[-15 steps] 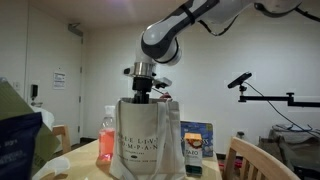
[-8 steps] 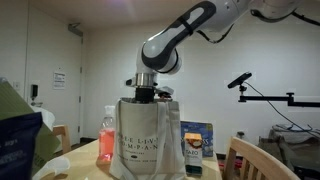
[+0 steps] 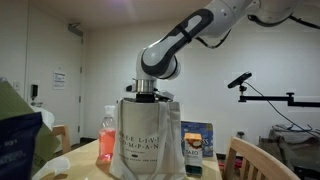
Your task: Unpack the objects from the carrier bag to the table
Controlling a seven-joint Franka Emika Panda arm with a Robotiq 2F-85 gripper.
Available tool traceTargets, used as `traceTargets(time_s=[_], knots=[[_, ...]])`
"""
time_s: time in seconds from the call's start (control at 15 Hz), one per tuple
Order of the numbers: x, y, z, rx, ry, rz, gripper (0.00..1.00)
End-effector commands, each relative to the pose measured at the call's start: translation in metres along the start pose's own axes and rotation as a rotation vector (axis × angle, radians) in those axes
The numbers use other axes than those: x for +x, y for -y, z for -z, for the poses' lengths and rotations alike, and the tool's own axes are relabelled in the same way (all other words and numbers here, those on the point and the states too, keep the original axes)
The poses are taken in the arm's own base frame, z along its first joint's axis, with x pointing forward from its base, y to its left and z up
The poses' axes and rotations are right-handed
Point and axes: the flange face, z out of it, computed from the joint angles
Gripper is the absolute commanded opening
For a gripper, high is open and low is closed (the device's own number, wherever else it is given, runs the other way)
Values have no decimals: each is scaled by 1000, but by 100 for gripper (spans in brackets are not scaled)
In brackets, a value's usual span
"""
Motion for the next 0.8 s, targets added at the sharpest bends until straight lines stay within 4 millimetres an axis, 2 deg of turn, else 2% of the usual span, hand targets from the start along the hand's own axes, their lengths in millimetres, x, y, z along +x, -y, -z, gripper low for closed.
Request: traceTargets(time_s=[0.0,0.73], knots=[[8,1,11,6,7,6,100],[30,35,20,3,-2,79,100]])
